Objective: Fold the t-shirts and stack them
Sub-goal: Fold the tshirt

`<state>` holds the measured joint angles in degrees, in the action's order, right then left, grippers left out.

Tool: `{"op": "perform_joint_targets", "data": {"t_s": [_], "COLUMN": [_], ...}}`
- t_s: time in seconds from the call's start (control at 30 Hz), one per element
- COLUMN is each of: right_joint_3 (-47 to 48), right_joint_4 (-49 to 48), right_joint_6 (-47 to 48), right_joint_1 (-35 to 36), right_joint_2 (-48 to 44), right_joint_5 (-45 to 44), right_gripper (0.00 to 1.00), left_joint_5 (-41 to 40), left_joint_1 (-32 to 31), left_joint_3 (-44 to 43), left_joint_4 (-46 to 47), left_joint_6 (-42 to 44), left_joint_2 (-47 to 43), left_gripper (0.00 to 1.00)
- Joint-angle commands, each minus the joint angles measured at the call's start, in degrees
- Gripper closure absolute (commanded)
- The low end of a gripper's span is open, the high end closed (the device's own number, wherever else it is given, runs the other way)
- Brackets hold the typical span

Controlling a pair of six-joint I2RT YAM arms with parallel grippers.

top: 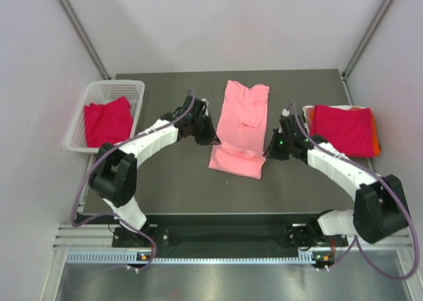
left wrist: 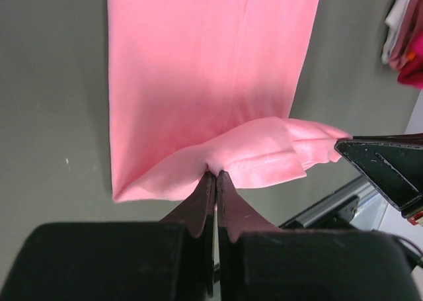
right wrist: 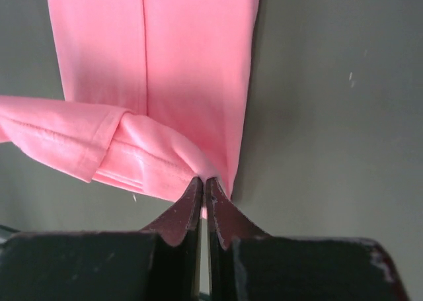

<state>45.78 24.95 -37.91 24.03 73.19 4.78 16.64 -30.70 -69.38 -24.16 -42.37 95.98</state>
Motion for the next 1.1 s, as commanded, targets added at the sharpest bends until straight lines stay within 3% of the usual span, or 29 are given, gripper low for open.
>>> {"op": "perform_joint_targets", "data": {"t_s": [0.0, 0.47, 0.53, 0.57, 0.6, 0.67, 0.7, 0.77, 0.83, 0.93, 1.0, 1.07], "right_joint_3": [6.1, 23.4, 25.9, 26.9, 28.0, 28.6, 27.4, 20.9, 15.8, 10.3, 4.1, 0.9], "right_joint_4": [-2.8, -3.1, -3.5, -3.6, -3.5, -4.6, -7.7, -11.5, -13.6, -14.0, -15.8, -15.9], "right_joint_6": [5.5, 10.1, 10.0, 10.0, 9.6, 8.7, 8.1, 7.4, 7.7, 8.4, 8.1, 9.1], "right_joint_1": [-3.5, -11.2, -11.7, -11.8, -12.0, -12.3, -12.3, -12.3, -12.3, -12.3, -12.1, -12.2], "right_joint_2": [5.2, 24.7, 27.1, 29.4, 30.5, 30.5, 29.1, 22.7, 17.3, 11.0, 7.6, 3.3], "right_joint_5": [3.6, 8.1, 8.3, 8.4, 8.1, 6.4, 4.0, 2.4, 2.3, 2.1, 1.6, 1.5], "right_gripper": [1.0, 1.0, 0.96, 0.89, 0.64, 0.44, 0.24, 0.02, 0.02, 0.09, 0.19, 0.2], "left_joint_5": [1.0, 4.3, 6.3, 7.6, 8.8, 10.1, 9.0, 5.2, 3.1, -0.2, -0.9, -1.0], "left_joint_1": [2.0, 7.1, 8.0, 8.5, 8.9, 9.9, 10.0, 10.1, 10.1, 10.0, 10.0, 9.9], "left_joint_3": [-6.7, -25.9, -29.0, -29.7, -30.2, -31.8, -31.9, -28.5, -21.7, -13.4, -9.4, -4.4], "left_joint_4": [-2.0, -1.1, -0.5, 0.3, 1.7, 1.5, 0.2, 0.2, 2.0, 2.3, 2.8, 3.2], "left_joint_6": [2.2, 4.4, 4.1, 3.7, 3.3, 4.0, 4.7, 6.6, 7.5, 8.3, 8.4, 8.6], "left_joint_2": [3.0, 22.8, 26.0, 26.8, 28.2, 28.5, 26.9, 23.9, 17.9, 10.7, 6.3, 3.7], "left_gripper": [1.0, 1.0, 1.0, 0.95, 0.49, 0.14, 0.02, 0.01, 0.01, 0.01, 0.01, 0.02]}}
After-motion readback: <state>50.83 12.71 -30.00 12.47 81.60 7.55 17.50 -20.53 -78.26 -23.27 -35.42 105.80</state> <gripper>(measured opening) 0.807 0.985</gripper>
